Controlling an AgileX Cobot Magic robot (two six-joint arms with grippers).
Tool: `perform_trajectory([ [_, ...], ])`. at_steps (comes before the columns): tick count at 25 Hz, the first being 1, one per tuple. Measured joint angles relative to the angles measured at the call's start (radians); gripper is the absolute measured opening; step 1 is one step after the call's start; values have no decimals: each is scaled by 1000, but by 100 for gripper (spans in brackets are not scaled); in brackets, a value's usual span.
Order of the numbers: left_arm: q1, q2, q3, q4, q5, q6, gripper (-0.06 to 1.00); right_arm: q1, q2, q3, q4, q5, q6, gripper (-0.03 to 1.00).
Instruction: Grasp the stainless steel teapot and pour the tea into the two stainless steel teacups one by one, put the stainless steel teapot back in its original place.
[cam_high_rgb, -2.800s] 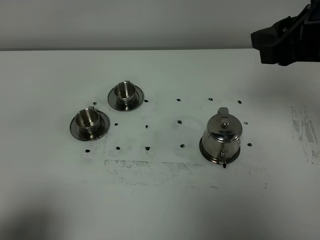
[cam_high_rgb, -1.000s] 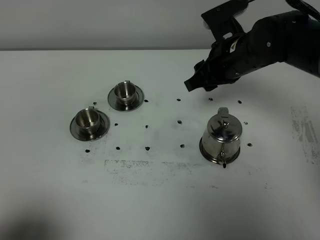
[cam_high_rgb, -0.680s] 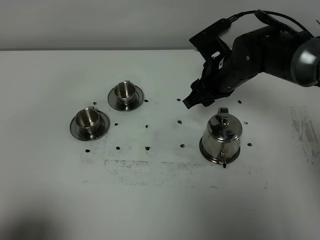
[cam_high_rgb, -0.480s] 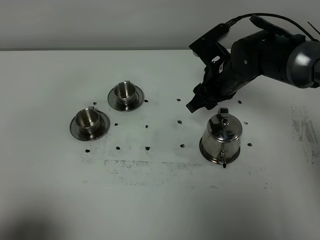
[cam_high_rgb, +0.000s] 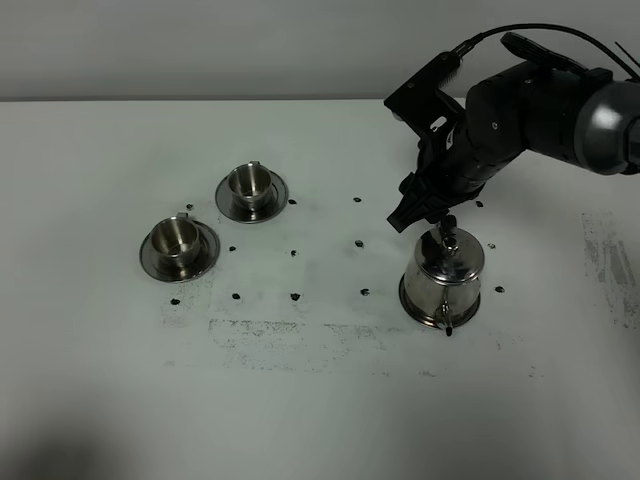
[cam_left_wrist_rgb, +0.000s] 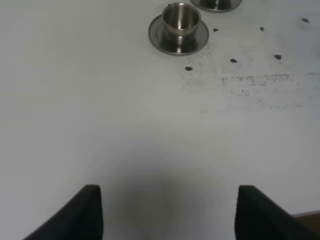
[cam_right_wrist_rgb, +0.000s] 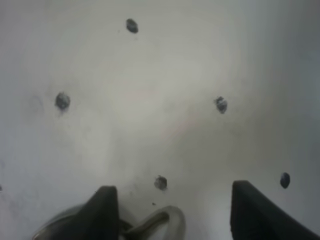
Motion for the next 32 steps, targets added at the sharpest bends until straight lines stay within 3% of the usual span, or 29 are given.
perform_trajectory([
  [12,0,0,0,1,0,-1,55,-19,25,0,-44,26,-25,48],
  [32,0,0,0,1,0,-1,55,-76,19,-5,-151,173,1,48],
])
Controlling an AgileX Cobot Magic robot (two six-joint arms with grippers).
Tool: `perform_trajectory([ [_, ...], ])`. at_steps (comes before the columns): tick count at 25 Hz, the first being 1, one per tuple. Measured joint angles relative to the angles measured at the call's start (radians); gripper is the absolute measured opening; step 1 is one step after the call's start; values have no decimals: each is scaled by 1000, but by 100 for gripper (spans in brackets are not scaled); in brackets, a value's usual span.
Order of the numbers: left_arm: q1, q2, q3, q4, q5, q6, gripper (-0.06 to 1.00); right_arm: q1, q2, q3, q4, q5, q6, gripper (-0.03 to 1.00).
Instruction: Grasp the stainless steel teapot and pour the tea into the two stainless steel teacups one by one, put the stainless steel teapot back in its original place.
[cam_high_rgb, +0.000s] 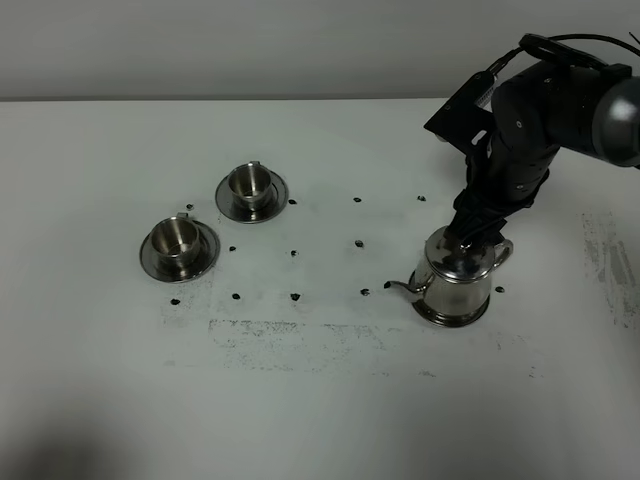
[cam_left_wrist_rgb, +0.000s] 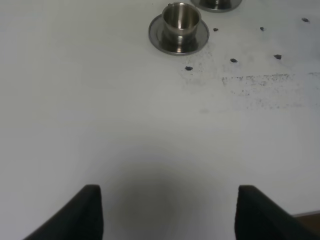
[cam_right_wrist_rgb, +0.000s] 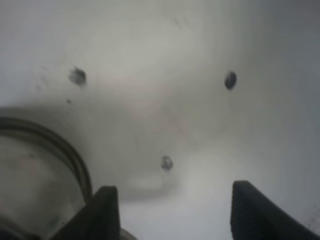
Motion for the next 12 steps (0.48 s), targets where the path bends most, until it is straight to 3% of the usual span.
perform_trajectory([
  [8,0,0,0,0,0,0,55,-33,-32,-5,1,109,26,48],
  [12,0,0,0,0,0,0,55,-36,-40,-5,12,109,26,48],
])
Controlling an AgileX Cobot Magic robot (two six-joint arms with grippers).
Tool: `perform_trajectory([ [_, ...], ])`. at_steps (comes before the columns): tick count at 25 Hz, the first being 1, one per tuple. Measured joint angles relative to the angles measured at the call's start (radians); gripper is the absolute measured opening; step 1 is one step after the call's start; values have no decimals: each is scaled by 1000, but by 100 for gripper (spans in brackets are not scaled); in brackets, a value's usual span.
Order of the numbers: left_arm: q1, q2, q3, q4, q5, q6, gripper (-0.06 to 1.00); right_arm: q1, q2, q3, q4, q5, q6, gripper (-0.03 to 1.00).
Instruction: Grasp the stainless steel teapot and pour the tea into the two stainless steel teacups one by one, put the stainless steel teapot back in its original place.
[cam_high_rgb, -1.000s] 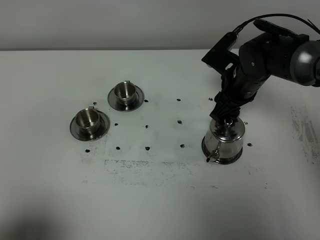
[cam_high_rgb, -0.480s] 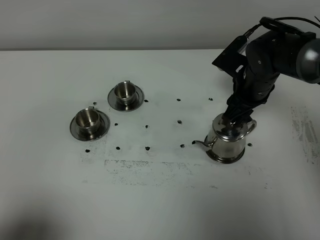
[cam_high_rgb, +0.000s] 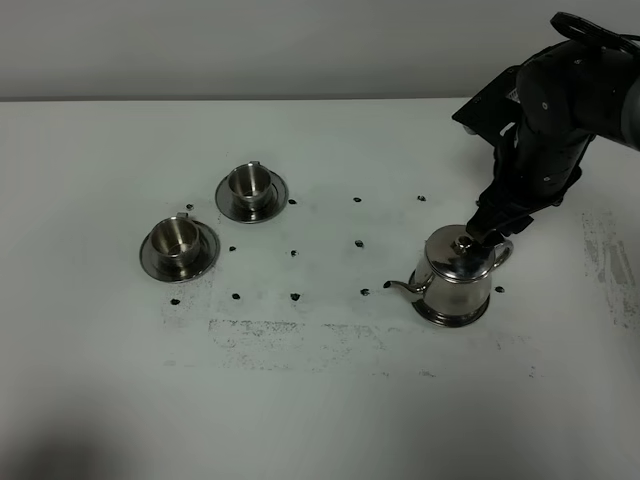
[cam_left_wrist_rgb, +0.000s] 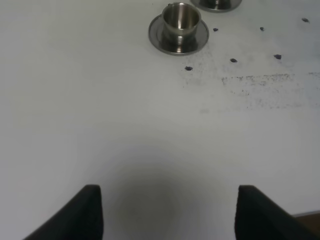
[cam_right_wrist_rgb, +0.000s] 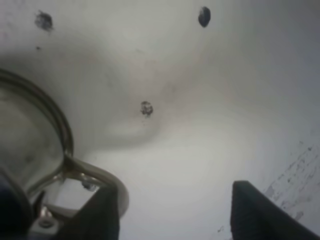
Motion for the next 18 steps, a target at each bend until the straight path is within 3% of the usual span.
perform_trajectory([
  [9,0,0,0,0,0,0,55,-8,-69,5,7,-64,37,48],
  [15,0,0,0,0,0,0,55,-24,-187,179,52,-296,52,48],
  [18,0,0,0,0,0,0,55,-40,-203,241,73,-360,53,48],
])
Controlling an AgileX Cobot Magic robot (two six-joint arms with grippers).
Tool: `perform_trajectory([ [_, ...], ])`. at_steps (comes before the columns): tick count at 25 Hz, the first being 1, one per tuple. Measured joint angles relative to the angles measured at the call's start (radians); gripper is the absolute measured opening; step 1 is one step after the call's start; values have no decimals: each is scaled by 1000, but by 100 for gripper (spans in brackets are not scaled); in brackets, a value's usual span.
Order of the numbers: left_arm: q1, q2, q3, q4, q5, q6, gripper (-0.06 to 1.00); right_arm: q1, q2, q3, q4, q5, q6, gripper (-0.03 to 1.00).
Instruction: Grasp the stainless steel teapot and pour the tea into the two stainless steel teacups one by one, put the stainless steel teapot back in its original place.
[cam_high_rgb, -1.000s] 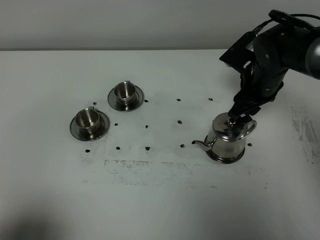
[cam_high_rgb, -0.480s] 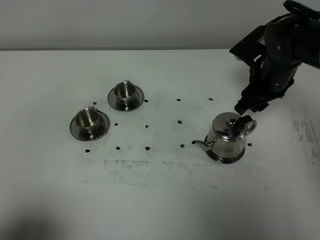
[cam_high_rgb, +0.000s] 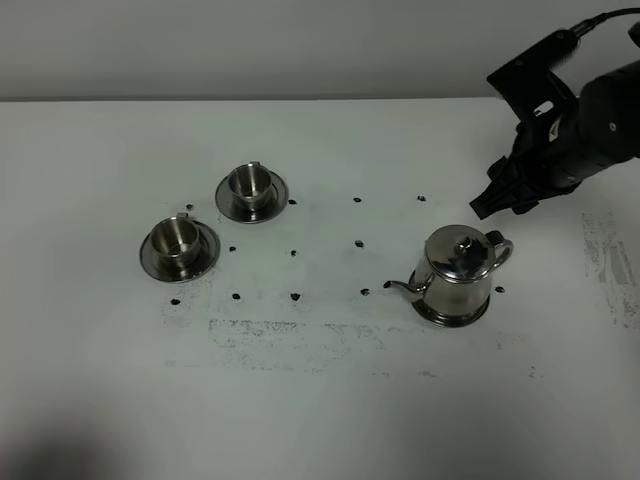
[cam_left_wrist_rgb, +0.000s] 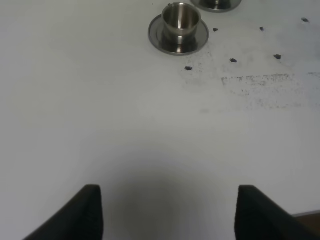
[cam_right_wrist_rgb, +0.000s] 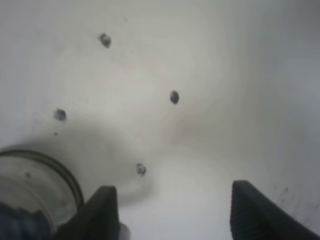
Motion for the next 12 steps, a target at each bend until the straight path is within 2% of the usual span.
perform_trajectory([
  [7,0,0,0,0,0,0,55,1,27,19,60,-56,0,48],
  [12,0,0,0,0,0,0,55,1,53,21,82,-59,0,48],
])
